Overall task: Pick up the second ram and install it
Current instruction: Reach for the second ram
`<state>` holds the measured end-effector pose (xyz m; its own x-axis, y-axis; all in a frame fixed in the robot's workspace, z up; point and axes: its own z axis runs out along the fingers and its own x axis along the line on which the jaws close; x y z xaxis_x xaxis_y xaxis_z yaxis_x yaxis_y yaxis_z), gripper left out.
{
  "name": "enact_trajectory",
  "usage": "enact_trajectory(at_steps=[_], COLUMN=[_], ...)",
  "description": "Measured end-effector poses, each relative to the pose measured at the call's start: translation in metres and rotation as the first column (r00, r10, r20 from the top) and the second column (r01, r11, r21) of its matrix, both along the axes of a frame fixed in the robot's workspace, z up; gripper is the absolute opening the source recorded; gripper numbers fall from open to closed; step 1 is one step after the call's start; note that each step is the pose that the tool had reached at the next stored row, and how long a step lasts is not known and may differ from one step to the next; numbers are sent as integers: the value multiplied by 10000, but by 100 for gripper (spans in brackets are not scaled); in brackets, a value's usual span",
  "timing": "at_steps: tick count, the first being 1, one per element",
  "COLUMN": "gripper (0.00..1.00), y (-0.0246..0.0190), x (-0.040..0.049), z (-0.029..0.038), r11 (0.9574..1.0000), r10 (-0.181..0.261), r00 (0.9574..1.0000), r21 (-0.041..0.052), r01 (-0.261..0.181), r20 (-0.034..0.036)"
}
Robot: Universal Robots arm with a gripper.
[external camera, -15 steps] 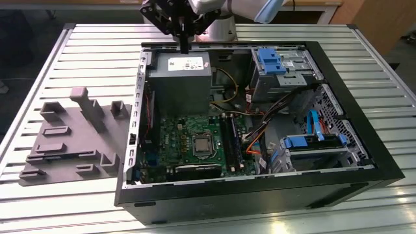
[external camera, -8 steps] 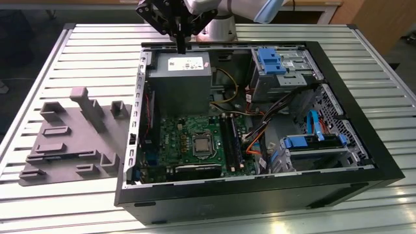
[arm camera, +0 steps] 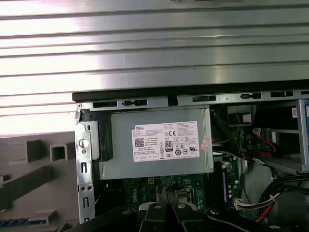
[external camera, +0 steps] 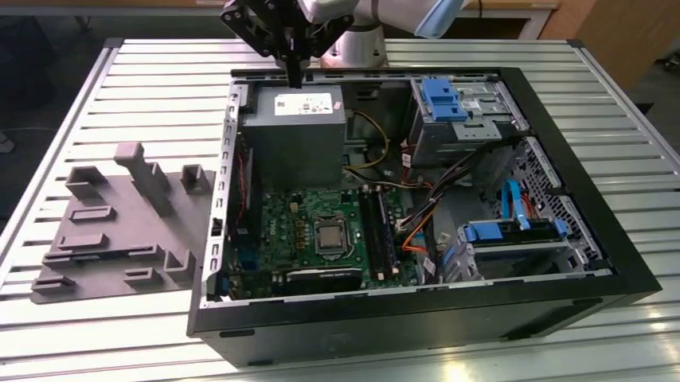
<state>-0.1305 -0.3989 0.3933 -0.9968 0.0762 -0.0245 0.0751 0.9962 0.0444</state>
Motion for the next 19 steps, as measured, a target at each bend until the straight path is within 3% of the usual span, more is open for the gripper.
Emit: enact_trajectory(at_steps=[8,9,19], gripper=[11,11,11], y=[0,0,0], x=[-17,-81,-110], z=[0,0,0], r11=[10000,10000,10000], r10=[0,0,0], r00=[10000,10000,10000], r21=[1,0,0], r01=[0,0,0], r20=[0,0,0])
